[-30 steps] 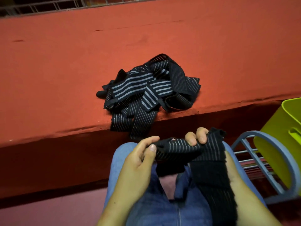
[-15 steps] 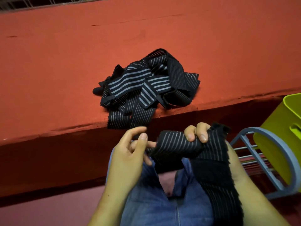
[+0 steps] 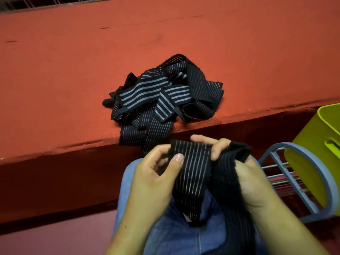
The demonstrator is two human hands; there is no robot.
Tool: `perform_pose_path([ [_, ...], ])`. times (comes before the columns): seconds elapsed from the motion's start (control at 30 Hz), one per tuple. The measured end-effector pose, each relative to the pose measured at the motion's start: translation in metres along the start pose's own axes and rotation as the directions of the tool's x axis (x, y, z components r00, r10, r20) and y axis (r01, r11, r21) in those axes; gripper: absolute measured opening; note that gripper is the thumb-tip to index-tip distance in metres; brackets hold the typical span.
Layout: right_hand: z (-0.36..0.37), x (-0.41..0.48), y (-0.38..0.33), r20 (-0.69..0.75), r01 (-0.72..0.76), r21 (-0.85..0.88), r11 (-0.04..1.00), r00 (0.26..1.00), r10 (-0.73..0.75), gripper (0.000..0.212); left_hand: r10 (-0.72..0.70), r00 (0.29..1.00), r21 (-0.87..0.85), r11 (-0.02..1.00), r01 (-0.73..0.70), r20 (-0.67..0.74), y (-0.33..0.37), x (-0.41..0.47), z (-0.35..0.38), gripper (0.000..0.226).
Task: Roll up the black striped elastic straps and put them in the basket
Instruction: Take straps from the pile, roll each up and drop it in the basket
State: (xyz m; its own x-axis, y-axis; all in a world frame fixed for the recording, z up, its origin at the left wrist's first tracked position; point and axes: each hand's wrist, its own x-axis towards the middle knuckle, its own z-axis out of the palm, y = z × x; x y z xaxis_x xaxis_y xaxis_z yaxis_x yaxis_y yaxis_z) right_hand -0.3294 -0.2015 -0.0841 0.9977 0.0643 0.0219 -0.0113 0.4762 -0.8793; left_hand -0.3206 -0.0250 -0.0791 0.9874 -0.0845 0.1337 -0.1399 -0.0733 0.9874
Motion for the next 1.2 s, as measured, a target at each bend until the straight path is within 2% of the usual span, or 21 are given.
perform_pose_path([
  [0.07,0.002,-0.002,-0.004,0.0,-0.006,0.023,1.0,1.0,0.006,0.033,-0.023,0.999,-0.029,0.999,0.023,-0.026,0.002,-0.001,0.0,0.017],
  [0.2,-0.001,-0.002,-0.006,-0.069,-0.053,-0.003,0.999,0.996,0.053,0.055,-0.007,0.997,-0.009,1.0,0.006,-0.072,0.002,0.002,-0.001,0.014],
  [0.3,-0.002,0.001,-0.014,-0.181,-0.055,0.028,0.998,0.982,0.059,0.044,0.01,0.986,0.013,1.0,-0.008,-0.165,0.0,0.007,-0.009,0.017],
  [0.4,-0.01,0.008,-0.019,-0.312,-0.024,0.001,1.0,0.95,0.024,0.034,-0.019,0.973,-0.052,0.999,0.007,-0.23,-0.002,0.01,-0.02,0.013],
  [0.47,-0.013,0.013,-0.02,-0.375,-0.01,-0.005,1.0,0.927,0.008,0.024,-0.045,0.981,-0.108,0.994,0.025,-0.188,0.0,0.009,-0.023,0.008],
  [0.53,-0.013,0.017,-0.021,-0.399,0.002,0.026,1.0,0.917,0.008,0.015,-0.066,0.994,-0.148,0.988,0.053,-0.087,0.0,0.006,-0.023,0.017],
  [0.6,-0.008,0.019,-0.025,-0.37,0.026,0.113,0.993,0.929,0.018,0.008,-0.07,0.997,-0.175,0.982,0.073,0.021,-0.002,0.003,-0.021,0.018],
  [0.67,0.0,0.021,-0.03,-0.33,0.045,0.209,0.977,0.944,0.027,0.016,-0.055,0.993,-0.169,0.983,0.072,0.106,-0.008,0.001,-0.02,0.013],
  [0.77,0.013,0.028,-0.035,-0.281,0.053,0.289,0.956,0.959,0.032,0.017,-0.025,0.974,-0.136,0.989,0.056,0.223,-0.015,-0.002,-0.015,0.021],
  [0.9,0.029,0.035,-0.037,-0.109,-0.017,0.398,0.917,0.992,0.066,0.015,0.05,0.938,-0.14,0.99,-0.001,0.344,-0.014,-0.004,-0.003,0.009],
  [1.0,0.033,0.037,-0.036,-0.071,-0.079,0.367,0.927,0.991,0.113,0.035,0.038,0.943,-0.101,0.995,-0.005,0.332,-0.009,-0.005,0.001,0.008],
  [1.1,0.03,0.038,-0.031,-0.123,-0.128,0.321,0.939,0.977,0.175,0.034,0.034,0.969,-0.093,0.996,-0.011,0.244,-0.006,-0.003,0.0,0.014],
  [1.2,0.024,0.032,-0.02,-0.151,-0.222,0.245,0.944,0.953,0.263,0.042,0.054,0.991,-0.119,0.992,-0.04,0.122,-0.003,-0.003,-0.005,0.023],
])
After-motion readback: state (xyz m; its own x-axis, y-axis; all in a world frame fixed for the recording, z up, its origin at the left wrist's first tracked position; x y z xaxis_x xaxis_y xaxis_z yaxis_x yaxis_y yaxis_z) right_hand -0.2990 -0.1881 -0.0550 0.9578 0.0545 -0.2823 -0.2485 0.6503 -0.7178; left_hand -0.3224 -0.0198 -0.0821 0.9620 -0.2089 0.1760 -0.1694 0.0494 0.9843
